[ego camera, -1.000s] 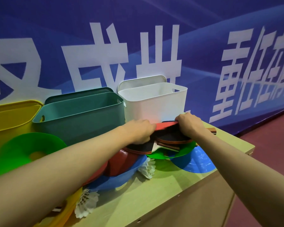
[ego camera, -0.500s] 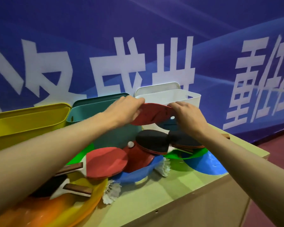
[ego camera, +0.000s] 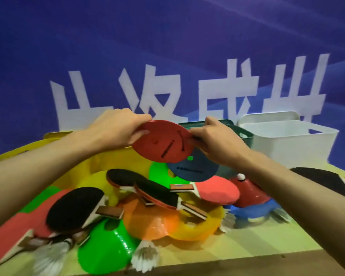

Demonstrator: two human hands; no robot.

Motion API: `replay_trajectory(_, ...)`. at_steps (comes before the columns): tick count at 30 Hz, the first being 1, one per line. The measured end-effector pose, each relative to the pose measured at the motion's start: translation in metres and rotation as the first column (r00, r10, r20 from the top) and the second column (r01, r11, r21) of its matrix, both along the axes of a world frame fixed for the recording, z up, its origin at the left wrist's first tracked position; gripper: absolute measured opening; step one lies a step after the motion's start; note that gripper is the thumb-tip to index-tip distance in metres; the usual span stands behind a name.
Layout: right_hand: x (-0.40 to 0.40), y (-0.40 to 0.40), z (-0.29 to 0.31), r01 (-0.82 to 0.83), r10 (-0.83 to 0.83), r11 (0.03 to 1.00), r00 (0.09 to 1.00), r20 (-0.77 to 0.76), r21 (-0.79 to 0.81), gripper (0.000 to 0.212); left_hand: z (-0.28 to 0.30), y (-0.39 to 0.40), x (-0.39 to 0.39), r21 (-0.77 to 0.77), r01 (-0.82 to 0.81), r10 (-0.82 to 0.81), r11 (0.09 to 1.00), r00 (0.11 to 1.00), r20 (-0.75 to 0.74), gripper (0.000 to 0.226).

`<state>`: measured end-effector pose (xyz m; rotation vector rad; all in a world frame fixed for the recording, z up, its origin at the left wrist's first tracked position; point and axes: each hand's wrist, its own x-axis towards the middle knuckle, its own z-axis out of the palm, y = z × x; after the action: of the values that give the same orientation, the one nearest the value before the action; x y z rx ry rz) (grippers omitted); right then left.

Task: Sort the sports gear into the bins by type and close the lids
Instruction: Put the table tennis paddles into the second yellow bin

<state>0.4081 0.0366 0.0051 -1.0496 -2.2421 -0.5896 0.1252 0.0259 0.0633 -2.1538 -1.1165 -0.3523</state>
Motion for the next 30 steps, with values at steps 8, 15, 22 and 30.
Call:
replay_trajectory(8, -0.171, 0.022, 0.043, -0.046, 0.039, 0.980, 0.999, 0.038, 0.196, 0.018, 0.015, -0.026, -0.159, 0.132, -0.081, 0.061, 0.988, 0.987, 0.147, 0.016)
replay_trajectory(15, -0.295, 0.065, 0.046, -0.125, 0.130, 0.965, 0.992, -0.003, 0.229, 0.030, 0.011, -0.007, -0.267, 0.149, -0.290, 0.255, 0.945, 0.943, 0.216, 0.019)
replay_trajectory(22, -0.387, 0.118, 0.055, -0.099, 0.110, 0.982, 0.992, -0.060, 0.158, 0.039, 0.007, 0.042, -0.341, 0.150, -0.445, 0.368, 0.883, 0.854, 0.369, 0.017)
replay_trajectory(30, -0.372, 0.142, -0.013, 0.029, 0.005, 0.972, 0.989, 0.146, -0.232, 0.025, -0.078, 0.093, -0.372, -0.528, -0.633, 0.756, 0.565, 0.654, 0.026, 0.064)
